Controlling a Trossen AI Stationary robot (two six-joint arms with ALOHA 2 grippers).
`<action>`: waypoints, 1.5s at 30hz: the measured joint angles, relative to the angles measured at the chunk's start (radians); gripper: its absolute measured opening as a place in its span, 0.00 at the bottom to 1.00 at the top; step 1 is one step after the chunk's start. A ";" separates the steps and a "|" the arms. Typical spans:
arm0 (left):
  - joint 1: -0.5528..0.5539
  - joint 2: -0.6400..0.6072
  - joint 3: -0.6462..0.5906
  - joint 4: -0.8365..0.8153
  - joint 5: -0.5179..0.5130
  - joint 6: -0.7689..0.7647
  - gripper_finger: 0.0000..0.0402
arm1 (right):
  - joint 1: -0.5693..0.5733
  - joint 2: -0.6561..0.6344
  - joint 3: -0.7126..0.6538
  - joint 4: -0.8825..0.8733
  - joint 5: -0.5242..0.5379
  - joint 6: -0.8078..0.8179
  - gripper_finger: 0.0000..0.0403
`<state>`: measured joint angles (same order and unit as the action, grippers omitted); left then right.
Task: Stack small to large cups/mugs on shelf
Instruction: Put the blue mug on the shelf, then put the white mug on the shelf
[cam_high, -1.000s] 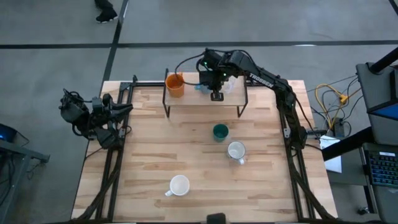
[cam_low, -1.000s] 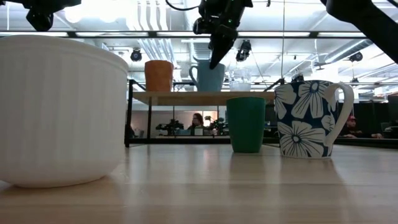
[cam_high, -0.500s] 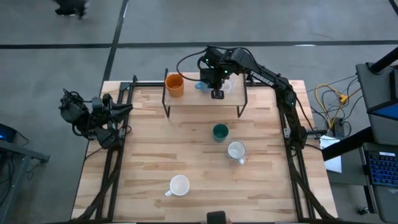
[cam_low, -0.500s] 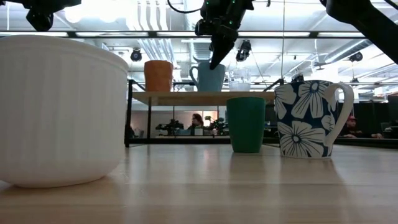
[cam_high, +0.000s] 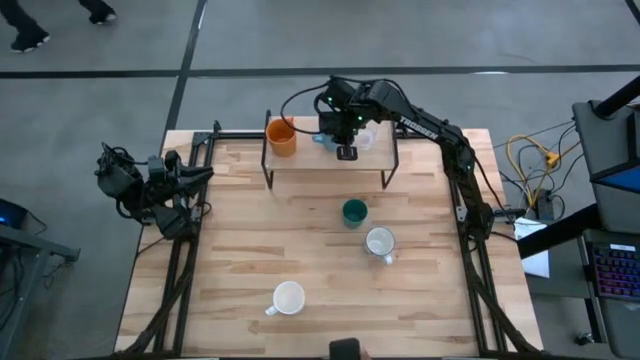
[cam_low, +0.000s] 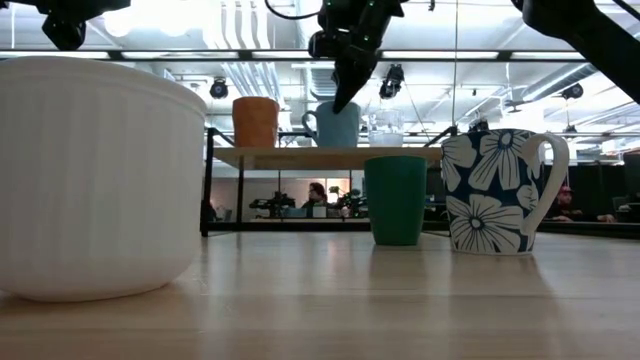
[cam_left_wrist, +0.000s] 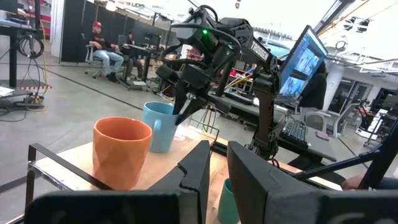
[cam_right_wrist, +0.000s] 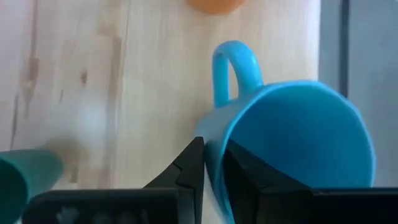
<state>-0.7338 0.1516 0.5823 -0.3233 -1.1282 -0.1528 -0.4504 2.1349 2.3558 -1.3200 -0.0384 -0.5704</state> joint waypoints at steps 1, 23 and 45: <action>0.000 0.000 0.000 0.000 0.000 0.000 0.11 | 0.002 0.000 0.000 0.012 0.006 -0.003 0.11; 0.000 0.000 0.000 -0.001 0.000 -0.001 0.11 | 0.031 -0.006 0.000 0.056 0.113 -0.025 0.30; 0.000 0.000 -0.003 -0.011 0.017 0.009 0.11 | 0.148 -0.246 0.000 0.244 0.127 0.088 0.34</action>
<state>-0.7335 0.1516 0.5797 -0.3344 -1.1114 -0.1437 -0.3019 1.8886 2.3560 -1.0762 0.0881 -0.4820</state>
